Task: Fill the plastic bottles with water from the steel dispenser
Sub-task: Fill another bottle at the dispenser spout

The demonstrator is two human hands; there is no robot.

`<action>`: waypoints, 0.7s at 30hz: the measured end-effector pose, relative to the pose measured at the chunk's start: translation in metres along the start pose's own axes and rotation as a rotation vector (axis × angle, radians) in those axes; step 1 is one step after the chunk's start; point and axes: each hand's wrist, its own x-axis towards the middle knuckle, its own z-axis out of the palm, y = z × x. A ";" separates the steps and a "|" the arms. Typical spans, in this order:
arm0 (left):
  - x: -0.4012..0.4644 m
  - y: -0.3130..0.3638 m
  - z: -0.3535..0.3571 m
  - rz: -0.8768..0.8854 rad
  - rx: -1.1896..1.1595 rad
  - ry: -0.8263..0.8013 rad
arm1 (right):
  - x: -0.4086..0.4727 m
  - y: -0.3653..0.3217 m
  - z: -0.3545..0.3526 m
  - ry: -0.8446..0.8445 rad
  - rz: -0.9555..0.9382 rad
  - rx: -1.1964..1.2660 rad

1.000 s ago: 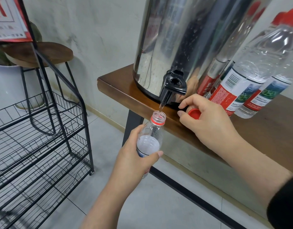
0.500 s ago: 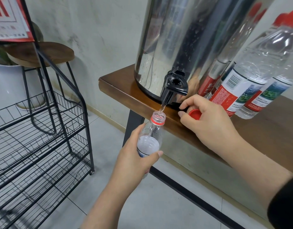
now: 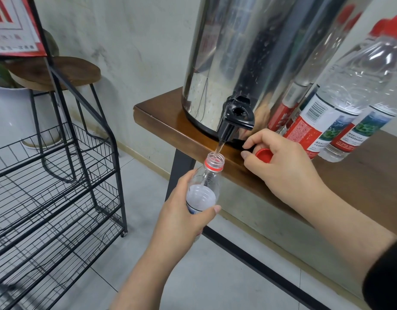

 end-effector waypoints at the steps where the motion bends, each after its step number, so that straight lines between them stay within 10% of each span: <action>1: 0.000 0.000 0.000 -0.003 0.002 -0.001 | 0.000 0.000 0.000 -0.001 -0.001 0.001; 21: 0.002 -0.005 0.000 0.001 0.033 0.015 | 0.000 -0.001 0.000 0.000 0.003 0.000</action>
